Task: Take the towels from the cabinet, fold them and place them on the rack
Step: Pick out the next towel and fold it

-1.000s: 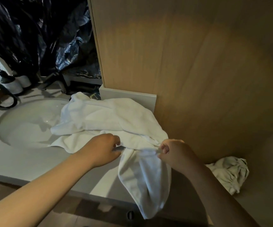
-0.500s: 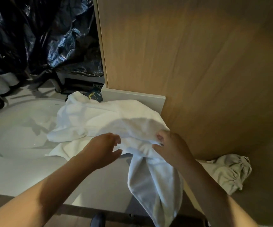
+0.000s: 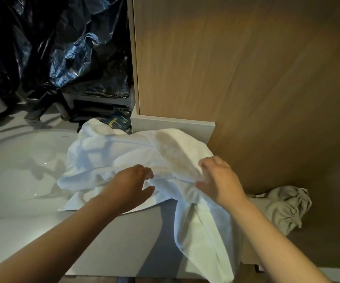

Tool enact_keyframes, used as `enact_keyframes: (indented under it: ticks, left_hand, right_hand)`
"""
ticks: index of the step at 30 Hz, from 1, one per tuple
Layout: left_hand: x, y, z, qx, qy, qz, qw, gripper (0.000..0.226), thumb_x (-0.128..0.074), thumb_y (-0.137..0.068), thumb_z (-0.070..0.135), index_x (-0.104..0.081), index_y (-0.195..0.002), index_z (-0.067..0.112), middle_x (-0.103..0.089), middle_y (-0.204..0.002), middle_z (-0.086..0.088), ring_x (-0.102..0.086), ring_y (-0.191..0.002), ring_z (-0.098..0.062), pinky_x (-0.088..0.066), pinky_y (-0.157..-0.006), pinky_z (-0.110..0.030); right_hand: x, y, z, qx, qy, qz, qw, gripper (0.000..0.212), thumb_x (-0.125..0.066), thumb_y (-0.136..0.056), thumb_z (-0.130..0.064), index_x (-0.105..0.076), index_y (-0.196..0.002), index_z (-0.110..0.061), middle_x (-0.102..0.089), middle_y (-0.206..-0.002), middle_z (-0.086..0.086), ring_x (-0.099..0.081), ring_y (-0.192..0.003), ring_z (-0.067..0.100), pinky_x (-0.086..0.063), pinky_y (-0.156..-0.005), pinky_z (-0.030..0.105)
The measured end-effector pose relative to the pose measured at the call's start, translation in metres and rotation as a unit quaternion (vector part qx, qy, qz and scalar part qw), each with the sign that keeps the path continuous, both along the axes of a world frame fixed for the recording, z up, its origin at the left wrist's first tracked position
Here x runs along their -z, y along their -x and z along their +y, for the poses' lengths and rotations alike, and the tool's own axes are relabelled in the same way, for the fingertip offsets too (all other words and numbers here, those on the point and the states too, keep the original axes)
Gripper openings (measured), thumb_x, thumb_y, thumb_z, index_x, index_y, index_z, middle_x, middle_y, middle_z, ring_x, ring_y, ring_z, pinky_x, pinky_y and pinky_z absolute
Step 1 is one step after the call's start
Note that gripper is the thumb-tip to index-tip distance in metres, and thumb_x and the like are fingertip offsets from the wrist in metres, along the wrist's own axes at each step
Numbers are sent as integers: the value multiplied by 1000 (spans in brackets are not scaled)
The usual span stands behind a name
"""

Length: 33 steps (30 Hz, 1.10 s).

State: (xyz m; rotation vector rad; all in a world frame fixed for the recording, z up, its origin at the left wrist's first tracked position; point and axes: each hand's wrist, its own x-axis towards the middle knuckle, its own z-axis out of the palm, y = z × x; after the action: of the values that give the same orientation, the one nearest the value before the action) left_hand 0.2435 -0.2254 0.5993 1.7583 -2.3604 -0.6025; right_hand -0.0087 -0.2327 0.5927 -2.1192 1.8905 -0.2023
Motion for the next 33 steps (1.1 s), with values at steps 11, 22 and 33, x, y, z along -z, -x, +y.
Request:
enact_keyframes:
  ticks: [11,22,33]
  left_hand:
    - [-13,2,-9,1,29,77,997,31,-63,-89,36,-61,-118,25,-58,-118,7,-60,-96,-12,-48,-79,-22]
    - [-55,2,-33,31,180,138,973,56,-70,-86,32,-50,-135,11,-51,-137,-4,-60,-107,-22,-42,-83,-19]
    - [-100,6,-69,39,121,218,968,63,-46,-96,49,-20,-152,35,-30,-155,13,-38,-135,-10,-35,-107,-26]
  right_hand:
    - [-23,11,-12,49,95,-140,984,22,-53,-100,-25,-50,-78,-20,-48,-61,-7,-45,-56,13,-33,-54,34]
    - [-94,-6,-23,22,205,-247,947,20,-46,-103,-17,-50,-84,-13,-45,-69,-10,-45,-66,2,-33,-60,17]
    - [-164,-8,-34,-1,275,-283,919,17,-45,-103,-21,-58,-92,-16,-55,-78,-9,-51,-73,6,-37,-61,12]
